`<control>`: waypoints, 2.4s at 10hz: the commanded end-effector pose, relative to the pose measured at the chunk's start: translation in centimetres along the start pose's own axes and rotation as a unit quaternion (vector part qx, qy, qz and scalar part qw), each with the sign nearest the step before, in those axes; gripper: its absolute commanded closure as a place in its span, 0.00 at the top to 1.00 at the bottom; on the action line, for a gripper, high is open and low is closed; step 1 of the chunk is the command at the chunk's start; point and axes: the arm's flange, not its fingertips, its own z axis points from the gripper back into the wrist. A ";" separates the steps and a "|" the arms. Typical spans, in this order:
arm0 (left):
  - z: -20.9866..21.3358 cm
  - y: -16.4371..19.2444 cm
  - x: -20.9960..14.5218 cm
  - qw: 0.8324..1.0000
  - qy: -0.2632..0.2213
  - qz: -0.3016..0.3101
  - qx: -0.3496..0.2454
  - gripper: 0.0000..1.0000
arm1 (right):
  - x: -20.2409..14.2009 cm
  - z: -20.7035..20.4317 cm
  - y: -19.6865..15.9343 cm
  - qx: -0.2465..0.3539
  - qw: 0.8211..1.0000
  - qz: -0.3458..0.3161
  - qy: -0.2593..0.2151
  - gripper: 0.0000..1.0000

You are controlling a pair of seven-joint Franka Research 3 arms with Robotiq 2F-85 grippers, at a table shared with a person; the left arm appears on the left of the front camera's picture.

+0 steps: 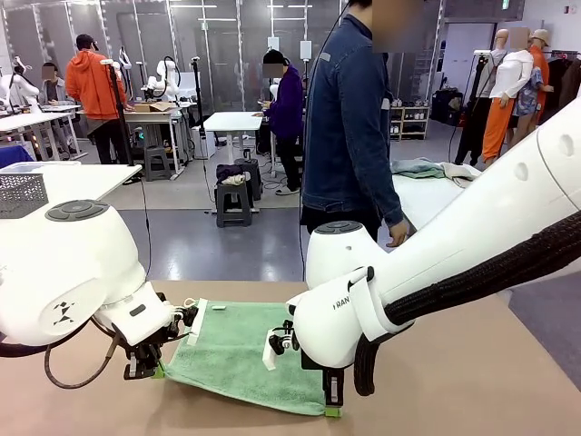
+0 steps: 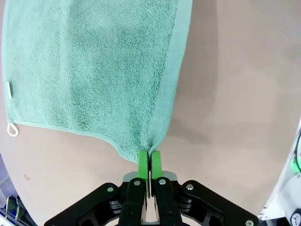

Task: Fold the towels and place them in the basket.
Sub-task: When a person lays out a Towel with hook on the table, fold it in half twice.

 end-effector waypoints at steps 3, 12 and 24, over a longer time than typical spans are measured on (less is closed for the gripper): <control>1.2 1.2 0.3 1.000 0.007 0.002 0.017 0.04 | -1.2 3.0 -1.2 -0.015 1.000 -0.007 -0.007 0.04; 3.4 5.3 0.4 0.998 -0.002 0.013 0.054 0.04 | -1.7 8.1 -4.4 -0.054 0.998 -0.020 -0.022 0.04; -2.6 19.8 0.9 0.996 0.033 0.048 0.072 0.04 | 0.2 6.0 -19.5 -0.129 0.991 0.003 -0.039 0.04</control>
